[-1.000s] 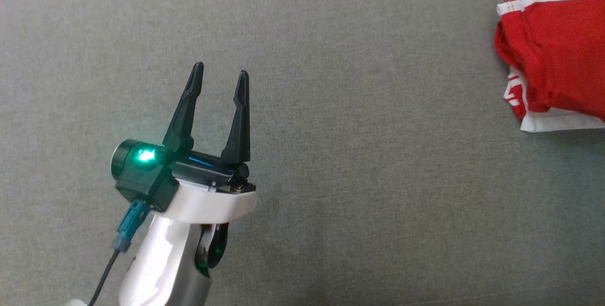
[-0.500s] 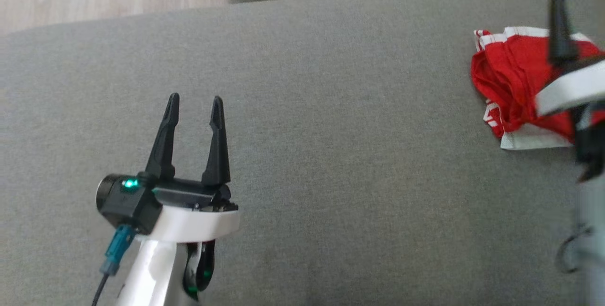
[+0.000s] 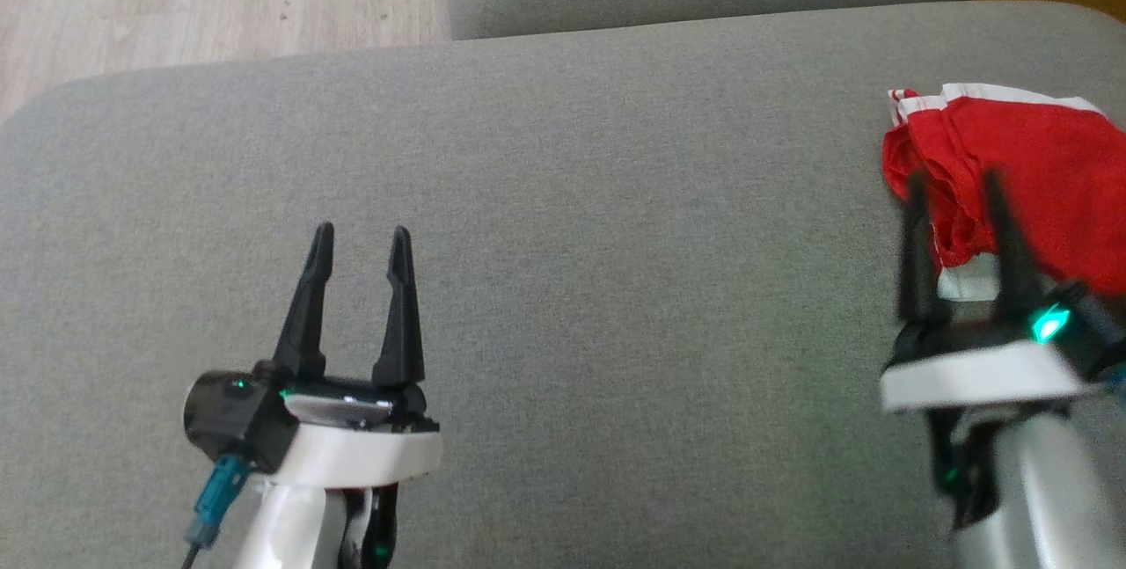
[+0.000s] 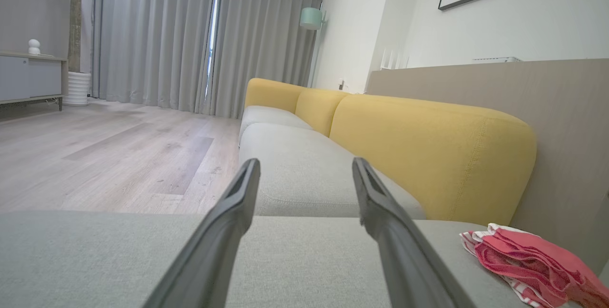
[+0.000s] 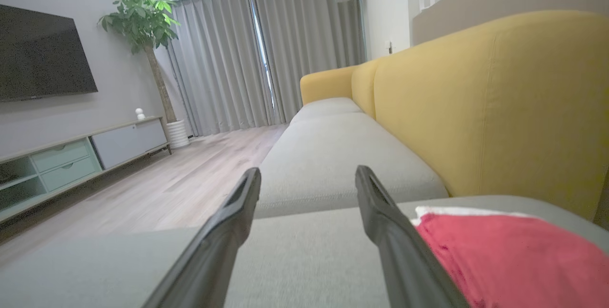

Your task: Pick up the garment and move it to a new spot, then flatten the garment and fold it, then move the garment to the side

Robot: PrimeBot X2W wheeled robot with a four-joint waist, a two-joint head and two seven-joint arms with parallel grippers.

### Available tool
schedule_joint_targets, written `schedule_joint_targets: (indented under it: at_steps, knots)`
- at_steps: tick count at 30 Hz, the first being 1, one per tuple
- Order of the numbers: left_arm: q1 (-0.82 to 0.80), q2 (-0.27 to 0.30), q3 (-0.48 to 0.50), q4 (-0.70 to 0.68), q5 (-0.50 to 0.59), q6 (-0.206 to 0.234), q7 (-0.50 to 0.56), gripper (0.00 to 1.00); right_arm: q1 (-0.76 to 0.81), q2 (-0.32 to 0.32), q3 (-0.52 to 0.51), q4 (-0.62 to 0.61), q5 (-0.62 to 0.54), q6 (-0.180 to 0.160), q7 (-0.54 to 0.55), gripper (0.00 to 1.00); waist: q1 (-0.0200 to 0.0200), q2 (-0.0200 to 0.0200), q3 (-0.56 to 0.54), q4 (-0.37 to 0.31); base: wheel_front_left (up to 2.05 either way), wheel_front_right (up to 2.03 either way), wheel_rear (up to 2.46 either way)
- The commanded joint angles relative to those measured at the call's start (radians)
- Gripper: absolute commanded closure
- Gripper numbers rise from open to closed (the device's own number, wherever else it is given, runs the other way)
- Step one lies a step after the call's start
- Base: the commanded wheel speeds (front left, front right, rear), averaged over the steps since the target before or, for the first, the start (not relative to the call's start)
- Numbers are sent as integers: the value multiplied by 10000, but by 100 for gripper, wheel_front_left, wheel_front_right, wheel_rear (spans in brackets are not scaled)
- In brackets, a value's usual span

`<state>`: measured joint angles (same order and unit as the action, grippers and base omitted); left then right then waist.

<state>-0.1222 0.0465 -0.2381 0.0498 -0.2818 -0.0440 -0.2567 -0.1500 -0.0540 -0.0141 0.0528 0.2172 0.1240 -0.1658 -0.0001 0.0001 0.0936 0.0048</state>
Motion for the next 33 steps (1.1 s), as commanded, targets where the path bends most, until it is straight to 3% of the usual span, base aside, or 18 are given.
schedule_joint_targets:
  at_steps: [1, 10, 33]
  knots:
    - [-50, 37, 263, -241, -6, -26, -51, 0, -11, 35, 525, 134, -48, 67, -440, 0, 1, -1, -42, 8, 0, 0, 0]
    - [209, 37, 337, -28, -56, -40, -51, 0, 400, 36, 494, 874, 0, 67, -945, 0, 1, -1, -129, 48, 0, 0, 0]
    - [329, 37, 512, -96, -294, -117, -51, 0, 374, 37, 609, 379, -55, 67, -959, 0, 1, -1, -125, 153, 0, 0, 0]
